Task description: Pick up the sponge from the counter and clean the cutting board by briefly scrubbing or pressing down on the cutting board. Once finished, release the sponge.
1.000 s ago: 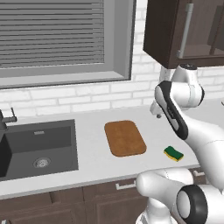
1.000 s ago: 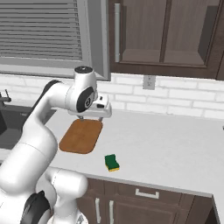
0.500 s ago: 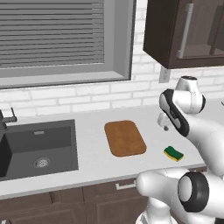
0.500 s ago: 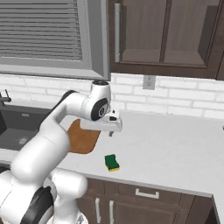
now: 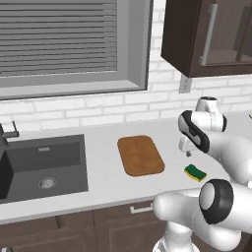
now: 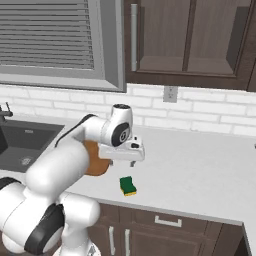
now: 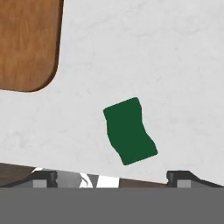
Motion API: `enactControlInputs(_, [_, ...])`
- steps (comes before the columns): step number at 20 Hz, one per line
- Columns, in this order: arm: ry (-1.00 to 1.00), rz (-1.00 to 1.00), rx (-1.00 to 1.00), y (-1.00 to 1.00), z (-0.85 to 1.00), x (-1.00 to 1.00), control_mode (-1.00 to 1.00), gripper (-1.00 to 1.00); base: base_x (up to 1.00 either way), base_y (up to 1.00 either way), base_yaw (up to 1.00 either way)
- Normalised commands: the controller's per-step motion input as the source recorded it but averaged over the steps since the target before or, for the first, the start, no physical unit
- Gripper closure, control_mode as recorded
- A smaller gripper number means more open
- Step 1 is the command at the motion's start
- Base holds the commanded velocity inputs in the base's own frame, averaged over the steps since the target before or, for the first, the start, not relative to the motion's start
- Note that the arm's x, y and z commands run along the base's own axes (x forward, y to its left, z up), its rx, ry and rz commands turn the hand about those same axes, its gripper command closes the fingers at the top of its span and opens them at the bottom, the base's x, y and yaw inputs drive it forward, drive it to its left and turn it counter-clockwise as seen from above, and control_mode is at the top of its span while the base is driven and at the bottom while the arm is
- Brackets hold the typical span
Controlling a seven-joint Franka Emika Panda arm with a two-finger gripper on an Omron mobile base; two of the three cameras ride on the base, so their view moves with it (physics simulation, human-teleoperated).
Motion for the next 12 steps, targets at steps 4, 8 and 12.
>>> enactControlInputs(4, [0.02,0.0,-0.04,-0.14,-0.49,0.02,-1.0,-1.0,0.0,0.0,0.0])
enactControlInputs(8, [0.02,0.0,-0.04,-0.09,-0.47,0.03,-1.0,-1.0,0.0,0.0,0.0])
enactControlInputs(12, [0.01,0.0,-0.01,-0.05,-0.4,0.0,-1.0,-1.0,0.0,0.0,0.0])
